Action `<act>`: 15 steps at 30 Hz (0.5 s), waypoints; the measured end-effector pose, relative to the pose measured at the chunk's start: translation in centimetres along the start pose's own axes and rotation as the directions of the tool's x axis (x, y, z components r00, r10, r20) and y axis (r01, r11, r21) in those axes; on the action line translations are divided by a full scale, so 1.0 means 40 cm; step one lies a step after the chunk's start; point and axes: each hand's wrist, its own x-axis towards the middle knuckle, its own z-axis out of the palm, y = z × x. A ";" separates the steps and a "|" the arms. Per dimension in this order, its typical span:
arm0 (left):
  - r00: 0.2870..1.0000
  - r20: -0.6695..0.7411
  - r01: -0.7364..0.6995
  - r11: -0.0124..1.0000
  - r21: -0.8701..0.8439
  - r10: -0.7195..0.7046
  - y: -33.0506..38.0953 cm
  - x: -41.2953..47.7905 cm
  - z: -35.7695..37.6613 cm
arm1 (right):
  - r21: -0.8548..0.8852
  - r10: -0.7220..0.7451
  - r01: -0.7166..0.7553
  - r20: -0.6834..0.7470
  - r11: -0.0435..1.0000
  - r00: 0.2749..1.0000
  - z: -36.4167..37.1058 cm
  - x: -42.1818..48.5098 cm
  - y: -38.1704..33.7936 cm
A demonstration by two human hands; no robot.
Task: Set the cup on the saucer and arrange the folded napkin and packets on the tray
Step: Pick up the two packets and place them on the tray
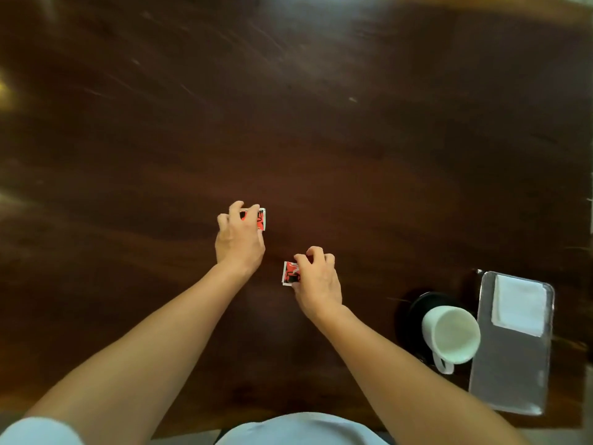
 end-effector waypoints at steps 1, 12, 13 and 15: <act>1.000 0.019 0.004 0.999 0.033 -0.005 -0.005 0.012 0.005 | -0.013 -0.003 0.003 -0.005 1.000 1.000 0.005 0.003 0.003; 0.955 0.257 0.162 0.986 -0.040 -0.147 -0.016 -0.001 0.007 | 0.107 0.086 -0.104 0.160 0.989 0.983 -0.035 0.038 0.043; 0.942 0.297 0.182 0.981 -0.074 -0.152 -0.016 -0.015 0.010 | 0.190 0.125 -0.162 0.190 0.968 0.974 -0.042 0.035 0.052; 0.917 0.371 0.234 0.951 -0.203 -0.146 -0.012 -0.050 0.018 | 0.400 0.193 -0.283 0.251 0.871 0.949 -0.051 0.022 0.068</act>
